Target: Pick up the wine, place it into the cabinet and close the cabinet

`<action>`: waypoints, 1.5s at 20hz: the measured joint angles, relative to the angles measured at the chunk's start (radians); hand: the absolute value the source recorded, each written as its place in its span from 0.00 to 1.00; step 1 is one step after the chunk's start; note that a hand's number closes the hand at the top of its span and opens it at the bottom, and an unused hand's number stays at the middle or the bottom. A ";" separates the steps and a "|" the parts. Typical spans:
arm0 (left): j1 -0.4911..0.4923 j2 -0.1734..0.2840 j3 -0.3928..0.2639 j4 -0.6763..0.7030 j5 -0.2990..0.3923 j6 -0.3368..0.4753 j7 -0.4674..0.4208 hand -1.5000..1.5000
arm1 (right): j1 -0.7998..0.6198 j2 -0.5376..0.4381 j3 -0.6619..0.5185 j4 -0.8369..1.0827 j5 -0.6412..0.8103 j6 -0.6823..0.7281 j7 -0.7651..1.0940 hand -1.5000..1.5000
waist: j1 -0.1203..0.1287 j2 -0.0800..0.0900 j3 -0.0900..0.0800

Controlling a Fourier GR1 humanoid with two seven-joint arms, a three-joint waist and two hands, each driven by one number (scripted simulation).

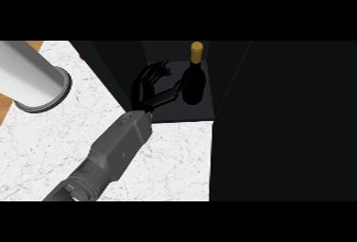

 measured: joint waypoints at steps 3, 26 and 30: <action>0.009 0.000 -0.006 -0.021 -0.014 -0.019 -0.013 0.00 | 0.019 0.006 0.008 -0.003 0.010 0.004 -0.012 0.00 | 0.007 0.000 -0.002; 0.472 0.205 -0.261 -0.985 -0.185 0.213 0.266 0.00 | -0.017 0.013 0.018 -0.044 0.037 -0.046 0.063 0.00 | 0.079 -0.033 0.009; 0.582 0.288 -0.281 -1.237 -0.222 0.287 0.350 0.00 | -0.035 0.010 0.020 -0.040 0.037 -0.047 0.067 0.00 | 0.070 -0.030 0.009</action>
